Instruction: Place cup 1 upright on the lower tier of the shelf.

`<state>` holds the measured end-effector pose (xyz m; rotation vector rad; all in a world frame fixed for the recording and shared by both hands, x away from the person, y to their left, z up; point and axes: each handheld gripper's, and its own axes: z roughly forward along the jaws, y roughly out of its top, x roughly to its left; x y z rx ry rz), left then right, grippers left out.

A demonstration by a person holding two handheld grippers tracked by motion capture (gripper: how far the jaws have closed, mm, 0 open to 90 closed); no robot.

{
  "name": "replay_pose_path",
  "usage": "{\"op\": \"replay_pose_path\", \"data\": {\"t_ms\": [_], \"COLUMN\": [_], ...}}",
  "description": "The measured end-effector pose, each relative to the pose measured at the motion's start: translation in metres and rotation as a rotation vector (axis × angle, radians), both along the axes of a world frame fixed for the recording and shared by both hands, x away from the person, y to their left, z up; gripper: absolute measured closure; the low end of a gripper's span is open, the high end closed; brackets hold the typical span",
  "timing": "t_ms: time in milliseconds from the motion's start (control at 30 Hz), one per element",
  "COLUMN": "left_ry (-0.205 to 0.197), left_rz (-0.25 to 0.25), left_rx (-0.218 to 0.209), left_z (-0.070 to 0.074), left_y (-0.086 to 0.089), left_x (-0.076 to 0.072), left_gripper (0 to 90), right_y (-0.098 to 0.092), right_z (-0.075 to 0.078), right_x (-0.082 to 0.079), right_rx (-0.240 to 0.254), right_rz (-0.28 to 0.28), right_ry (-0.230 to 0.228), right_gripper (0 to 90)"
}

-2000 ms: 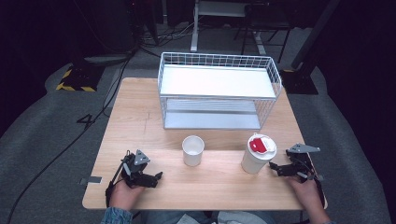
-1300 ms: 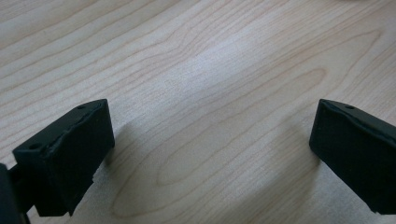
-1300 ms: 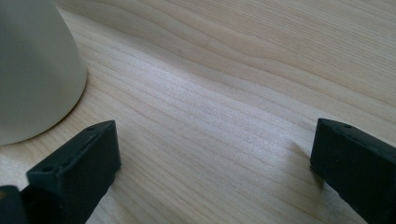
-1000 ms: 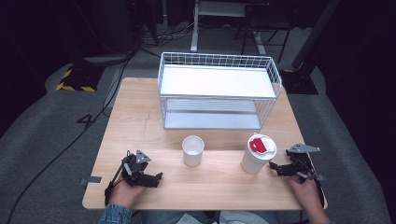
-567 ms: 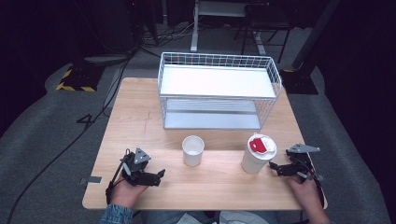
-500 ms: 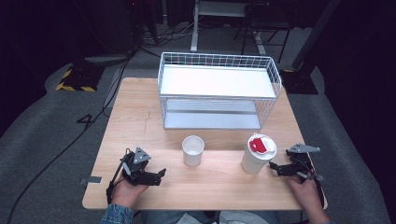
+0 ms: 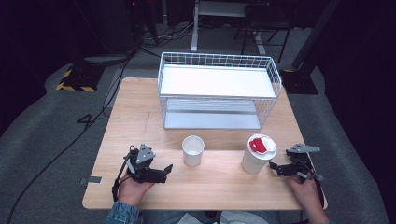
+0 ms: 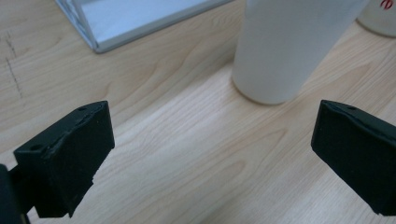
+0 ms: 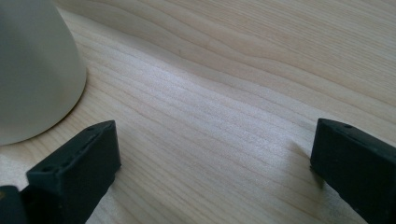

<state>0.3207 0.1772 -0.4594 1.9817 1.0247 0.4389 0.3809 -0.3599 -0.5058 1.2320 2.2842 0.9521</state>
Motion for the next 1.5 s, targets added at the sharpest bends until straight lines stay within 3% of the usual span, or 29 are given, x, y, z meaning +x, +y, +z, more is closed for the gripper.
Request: {"op": "replay_pose_path", "data": {"t_ms": [67, 333, 467, 533, 867, 1200, 1400, 1500], "left_ry": [-0.04, -0.065, -0.132, -0.127, -0.153, -0.142, -0.148, -0.173], "left_rz": [-0.008, -0.056, -0.067, -0.076, -0.109, -0.127, -0.138, -0.13], "left_rx": [-0.025, -0.064, -0.087, -0.116, -0.15, -0.156, -0.147, -0.151], "left_z": [0.003, 0.008, 0.007, 0.004, -0.004, -0.017, -0.021, -0.022], "left_y": [-0.004, -0.018, -0.027, -0.03, -0.043, -0.059, -0.068, -0.071], "left_x": [0.001, 0.007, 0.011, 0.014, 0.019, 0.03, 0.033, 0.034], "left_gripper": [0.1, 0.1, 0.2, 0.2, 1.4, 1.5, 1.6, 4.1], "right_y": [0.0, 0.0, 0.0, 0.0, 0.0, 0.0, 0.0, 0.0], "right_z": [0.0, 0.0, 0.0, 0.0, 0.0, 0.0, 0.0, 0.0], "right_x": [0.0, 0.0, 0.0, 0.0, 0.0, 0.0, 0.0, 0.0], "right_rx": [0.0, 0.0, 0.0, 0.0, 0.0, 0.0, 0.0, 0.0], "right_rz": [0.0, -0.012, -0.013, -0.013, -0.013, -0.013, -0.013, -0.013], "right_ry": [0.0, 0.002, 0.001, 0.002, 0.002, 0.002, 0.001, 0.002], "right_gripper": [1.7, 1.4, 1.4, 1.4, 1.5, 1.5, 1.4, 1.5]}}
